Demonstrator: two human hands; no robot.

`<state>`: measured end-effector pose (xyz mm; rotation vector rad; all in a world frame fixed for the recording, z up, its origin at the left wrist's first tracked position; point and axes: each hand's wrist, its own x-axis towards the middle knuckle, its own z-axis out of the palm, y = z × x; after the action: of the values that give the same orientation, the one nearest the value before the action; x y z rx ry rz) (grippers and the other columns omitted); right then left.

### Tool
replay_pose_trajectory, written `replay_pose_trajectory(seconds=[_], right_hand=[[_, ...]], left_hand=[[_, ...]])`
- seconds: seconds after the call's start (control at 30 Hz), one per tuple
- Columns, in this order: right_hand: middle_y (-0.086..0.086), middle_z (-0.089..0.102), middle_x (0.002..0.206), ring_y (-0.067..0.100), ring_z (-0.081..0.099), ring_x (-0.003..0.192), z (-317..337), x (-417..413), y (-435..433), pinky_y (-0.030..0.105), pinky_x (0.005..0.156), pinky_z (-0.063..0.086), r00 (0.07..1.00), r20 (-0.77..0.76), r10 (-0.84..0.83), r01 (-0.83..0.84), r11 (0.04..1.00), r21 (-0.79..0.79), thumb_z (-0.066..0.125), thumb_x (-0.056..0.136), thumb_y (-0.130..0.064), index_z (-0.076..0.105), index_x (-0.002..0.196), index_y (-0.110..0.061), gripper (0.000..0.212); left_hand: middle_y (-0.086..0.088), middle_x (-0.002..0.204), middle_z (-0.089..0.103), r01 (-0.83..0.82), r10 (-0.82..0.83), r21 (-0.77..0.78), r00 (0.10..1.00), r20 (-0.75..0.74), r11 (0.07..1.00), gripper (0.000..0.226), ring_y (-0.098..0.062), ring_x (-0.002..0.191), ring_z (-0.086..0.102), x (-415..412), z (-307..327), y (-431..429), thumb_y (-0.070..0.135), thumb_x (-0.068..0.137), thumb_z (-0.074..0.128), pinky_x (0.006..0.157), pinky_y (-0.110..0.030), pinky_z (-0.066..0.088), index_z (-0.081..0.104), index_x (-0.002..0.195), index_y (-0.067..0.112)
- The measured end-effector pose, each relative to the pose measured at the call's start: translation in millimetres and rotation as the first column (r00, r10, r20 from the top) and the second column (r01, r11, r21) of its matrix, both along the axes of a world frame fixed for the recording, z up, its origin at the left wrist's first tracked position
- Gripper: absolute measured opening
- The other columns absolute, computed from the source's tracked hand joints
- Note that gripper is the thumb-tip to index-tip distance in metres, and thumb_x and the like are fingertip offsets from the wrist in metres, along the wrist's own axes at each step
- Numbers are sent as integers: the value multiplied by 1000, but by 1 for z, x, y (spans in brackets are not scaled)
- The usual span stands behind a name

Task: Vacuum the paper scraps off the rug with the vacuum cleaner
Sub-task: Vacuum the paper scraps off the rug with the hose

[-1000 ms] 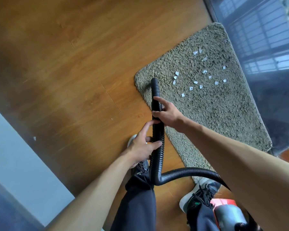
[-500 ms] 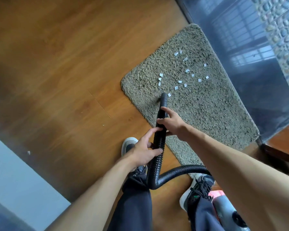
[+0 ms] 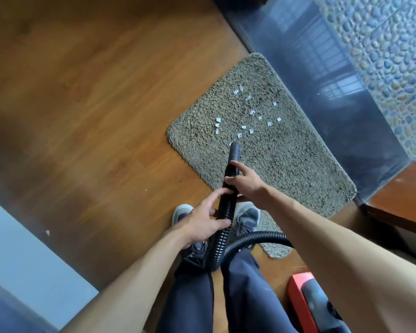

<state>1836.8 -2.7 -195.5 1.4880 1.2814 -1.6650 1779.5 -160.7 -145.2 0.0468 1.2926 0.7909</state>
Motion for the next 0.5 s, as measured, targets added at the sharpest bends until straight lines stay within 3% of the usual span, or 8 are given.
replay_pose_trajectory(seconds=[0.27,0.4,0.5], right_hand=[[15,58,127,26,65,99,2,4,11,42,71,59,1000,-22,-19,19,1000,-22,56,94,-7,31,152,-27,66],[15,55,131,30,64,105,10,15,17,53,81,59,999,-47,18,-18,1000,-1,57,93,-10,26,153,-25,70],[16,55,133,32,65,106,13,22,22,56,80,58,998,-67,0,0,1000,-8,61,92,-13,26,153,-25,71]], left_hand=[[-12,96,68,43,-44,-29,998,-39,999,63,-8,60,67,1,11,18,-2,92,59,44,-17,47,40,128,46],[-16,100,70,35,-36,-35,998,-47,999,63,-16,70,71,10,18,28,-6,91,60,51,-22,53,44,129,42],[-18,97,68,36,-39,-31,996,-83,999,60,-14,67,68,14,22,34,-7,91,59,50,-20,52,46,127,40]])
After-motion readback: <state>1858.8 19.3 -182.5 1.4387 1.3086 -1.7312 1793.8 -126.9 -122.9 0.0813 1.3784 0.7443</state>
